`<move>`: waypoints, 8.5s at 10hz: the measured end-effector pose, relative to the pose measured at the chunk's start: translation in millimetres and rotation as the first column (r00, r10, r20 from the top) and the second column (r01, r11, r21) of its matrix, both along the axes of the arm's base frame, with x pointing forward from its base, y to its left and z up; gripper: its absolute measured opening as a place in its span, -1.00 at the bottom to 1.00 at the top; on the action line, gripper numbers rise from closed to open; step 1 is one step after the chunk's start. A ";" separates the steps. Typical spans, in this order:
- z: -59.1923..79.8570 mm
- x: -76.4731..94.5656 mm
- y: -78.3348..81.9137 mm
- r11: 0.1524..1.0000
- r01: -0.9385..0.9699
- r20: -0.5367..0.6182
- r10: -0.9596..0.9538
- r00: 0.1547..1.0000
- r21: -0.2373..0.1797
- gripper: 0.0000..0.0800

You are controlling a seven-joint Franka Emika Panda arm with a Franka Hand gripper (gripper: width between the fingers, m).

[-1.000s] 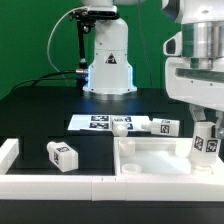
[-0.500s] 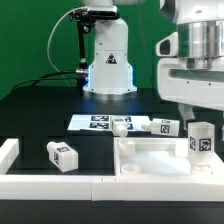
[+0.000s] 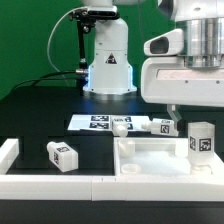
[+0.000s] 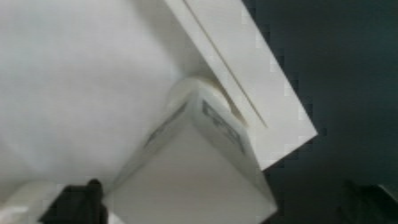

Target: Assemble one leg

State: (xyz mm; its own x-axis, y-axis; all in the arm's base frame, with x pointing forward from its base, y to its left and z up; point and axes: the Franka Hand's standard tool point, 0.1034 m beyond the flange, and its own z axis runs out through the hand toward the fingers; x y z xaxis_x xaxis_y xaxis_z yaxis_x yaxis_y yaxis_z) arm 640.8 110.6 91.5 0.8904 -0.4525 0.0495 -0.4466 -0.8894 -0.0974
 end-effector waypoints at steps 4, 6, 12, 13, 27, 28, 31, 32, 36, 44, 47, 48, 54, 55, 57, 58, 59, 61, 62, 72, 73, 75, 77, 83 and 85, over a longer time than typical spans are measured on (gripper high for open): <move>-7.9 0.0 7.5 0.968 -0.247 -0.015 0.246 0.969 -0.042 0.39; -8.3 -0.3 7.5 0.987 -0.159 -0.018 0.159 0.987 -0.035 -0.09; -11.5 -0.5 -0.3 0.848 0.529 -0.063 -0.527 0.847 0.025 -0.27; -12.2 -0.6 -0.5 0.741 0.670 -0.090 -0.665 0.741 0.044 -0.27; -11.9 -4.1 4.0 0.966 -0.257 -0.031 0.256 0.966 -0.029 0.62; -13.0 -5.1 4.7 0.981 -0.192 -0.036 0.191 0.981 -0.025 0.41; -13.2 -5.2 4.3 0.996 -0.085 -0.041 0.084 0.996 -0.020 -0.29; -13.4 -5.3 4.5 1.000 0.006 -0.045 -0.007 0.999 -0.013 -0.29; -14.2 -1.9 1.7 0.934 0.357 -0.069 -0.356 0.932 0.002 -0.29; -12.7 -5.4 3.5 0.718 0.695 -0.113 -0.688 0.716 0.036 0.33; -10.3 -5.0 8.3 0.953 0.301 -0.068 -0.300 0.952 0.015 0.61; -10.3 -4.4 7.0 0.970 0.242 -0.061 -0.241 0.969 0.014 0.61; -11.1 -1.2 0.7 0.969 -0.239 -0.021 0.239 0.971 -0.052 0.09; -11.2 -1.2 0.5 0.970 -0.239 -0.021 0.238 0.971 -0.053 0.09; -11.2 -1.2 1.2 0.994 -0.100 -0.023 0.099 0.995 -0.039 -0.29; -11.3 -1.3 1.2 0.999 -0.033 -0.025 0.032 0.999 -0.035 -0.29; -11.9 -1.0 1.0 0.995 0.095 -0.027 -0.095 0.995 -0.027 -0.29; -12.2 -1.1 0.9 0.924 0.383 -0.038 -0.383 0.923 -0.015 -0.29; -12.5 -1.1 0.9 0.836 0.549 -0.054 -0.548 0.835 0.002 -0.29; -11.9 -1.9 2.1 0.903 0.428 -0.037 -0.426 0.904 0.037 0.57; -12.1 -1.8 1.8 0.918 0.394 -0.032 -0.393 0.919 0.033 0.62; -12.3 -1.8 1.2 0.959 0.282 -0.021 -0.282 0.959 0.025 0.62; -11.6 -1.2 1.3 1.000 0.019 -0.008 -0.019 1.000 -0.011 0.62; -13.6 -0.3 1.5 1.000 0.015 -0.009 -0.015 1.000 -0.014 -0.29; -13.4 -0.7 0.7 0.971 0.238 -0.042 -0.238 0.970 -0.007 -0.29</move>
Offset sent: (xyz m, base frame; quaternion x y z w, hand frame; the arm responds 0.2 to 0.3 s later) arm 0.0000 0.0000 0.0000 0.0000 0.0000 0.0650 0.9979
